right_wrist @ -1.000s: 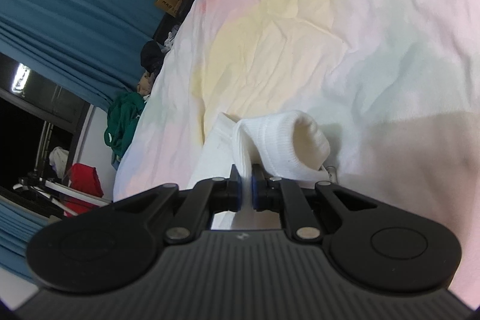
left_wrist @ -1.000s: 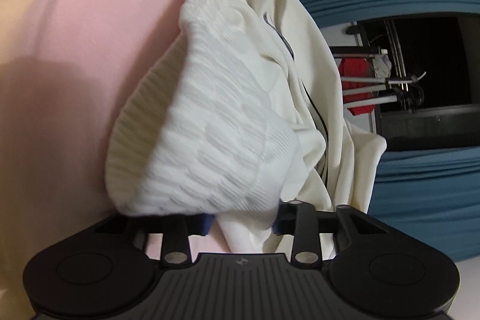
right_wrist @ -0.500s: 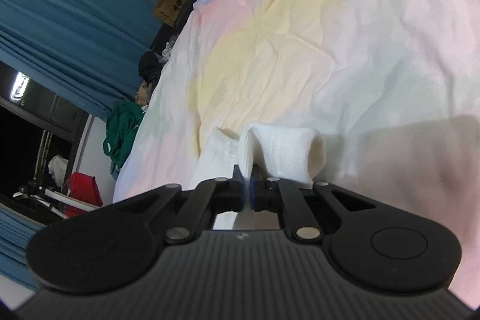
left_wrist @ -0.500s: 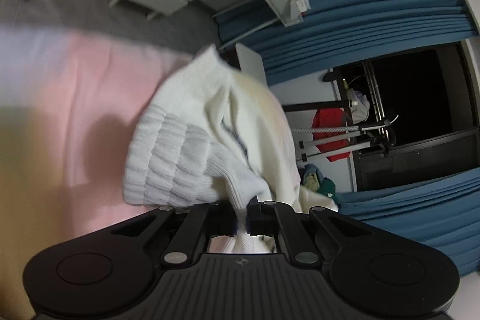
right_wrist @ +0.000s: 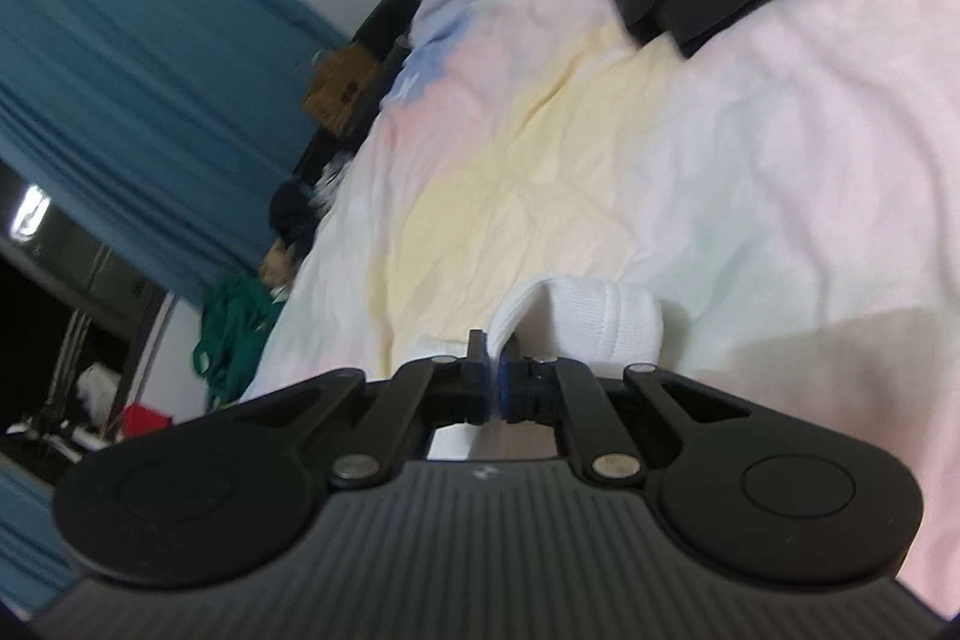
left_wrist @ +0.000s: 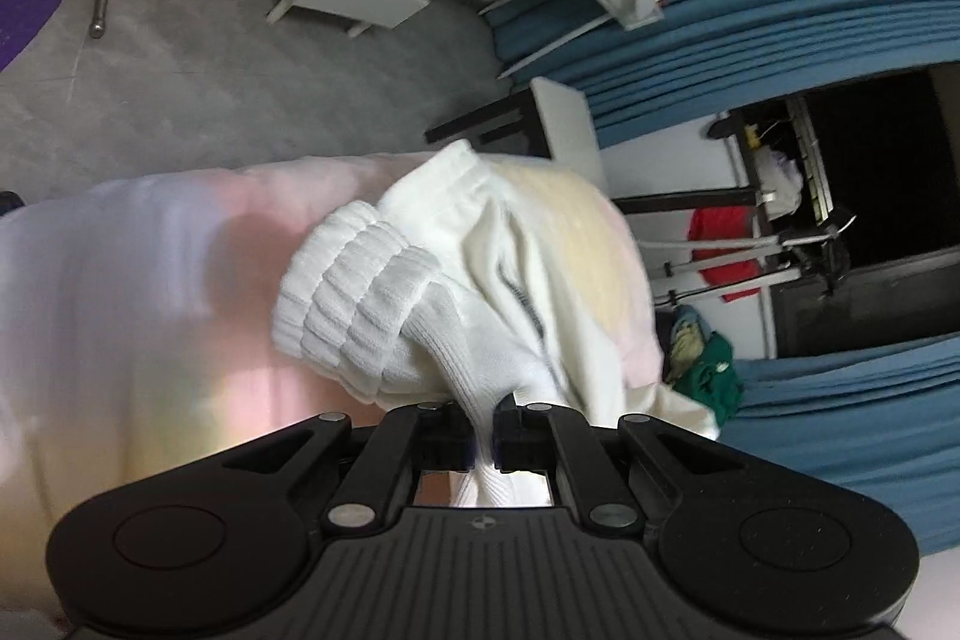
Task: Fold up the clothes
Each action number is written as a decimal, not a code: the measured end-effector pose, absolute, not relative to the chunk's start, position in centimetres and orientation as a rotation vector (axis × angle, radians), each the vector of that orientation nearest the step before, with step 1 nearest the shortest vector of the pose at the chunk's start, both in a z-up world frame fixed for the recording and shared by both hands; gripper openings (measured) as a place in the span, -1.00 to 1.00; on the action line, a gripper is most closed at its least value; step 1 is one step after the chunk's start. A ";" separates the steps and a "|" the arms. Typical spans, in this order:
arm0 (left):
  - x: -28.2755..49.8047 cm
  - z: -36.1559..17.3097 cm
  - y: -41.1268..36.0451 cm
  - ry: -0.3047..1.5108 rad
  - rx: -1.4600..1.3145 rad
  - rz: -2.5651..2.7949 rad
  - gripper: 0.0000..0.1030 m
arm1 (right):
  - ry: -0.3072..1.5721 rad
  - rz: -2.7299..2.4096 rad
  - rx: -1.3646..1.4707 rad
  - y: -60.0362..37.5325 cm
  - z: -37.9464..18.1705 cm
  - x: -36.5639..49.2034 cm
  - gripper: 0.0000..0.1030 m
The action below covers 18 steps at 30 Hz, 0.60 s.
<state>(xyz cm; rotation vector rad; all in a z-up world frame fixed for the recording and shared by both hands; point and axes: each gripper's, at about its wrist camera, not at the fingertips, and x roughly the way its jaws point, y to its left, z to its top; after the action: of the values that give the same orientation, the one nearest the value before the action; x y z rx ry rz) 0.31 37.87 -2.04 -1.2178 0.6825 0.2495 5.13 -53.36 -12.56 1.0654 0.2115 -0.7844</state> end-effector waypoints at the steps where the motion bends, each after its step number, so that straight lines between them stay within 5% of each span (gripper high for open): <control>1: 0.0 -2.4 38.2 0.693 -1.212 0.254 -0.91 | 0.213 -0.805 1.061 -53.4 -12.5 4.8 -0.89; 8: 0.9 -5.8 38.2 0.838 -1.042 0.289 -0.88 | 0.498 -0.892 1.135 -54.5 -16.4 5.2 -0.88; 14: 1.2 -5.5 37.1 0.872 -0.933 0.274 -0.62 | 0.472 -0.873 1.174 -54.4 -16.4 4.9 -0.80; 17: 1.2 -4.5 36.2 0.883 -0.804 0.256 -0.50 | 0.447 -0.868 1.173 -54.2 -15.7 4.9 -0.50; 18: 1.1 -4.0 35.8 0.884 -0.757 0.248 -0.41 | 0.434 -0.859 1.169 -54.1 -15.2 5.0 -0.19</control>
<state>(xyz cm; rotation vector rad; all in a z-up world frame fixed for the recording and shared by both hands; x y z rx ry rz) 1.13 35.85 -3.99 -0.7565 0.8840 0.2480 4.96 -54.05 -15.24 1.1693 0.4340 -0.8594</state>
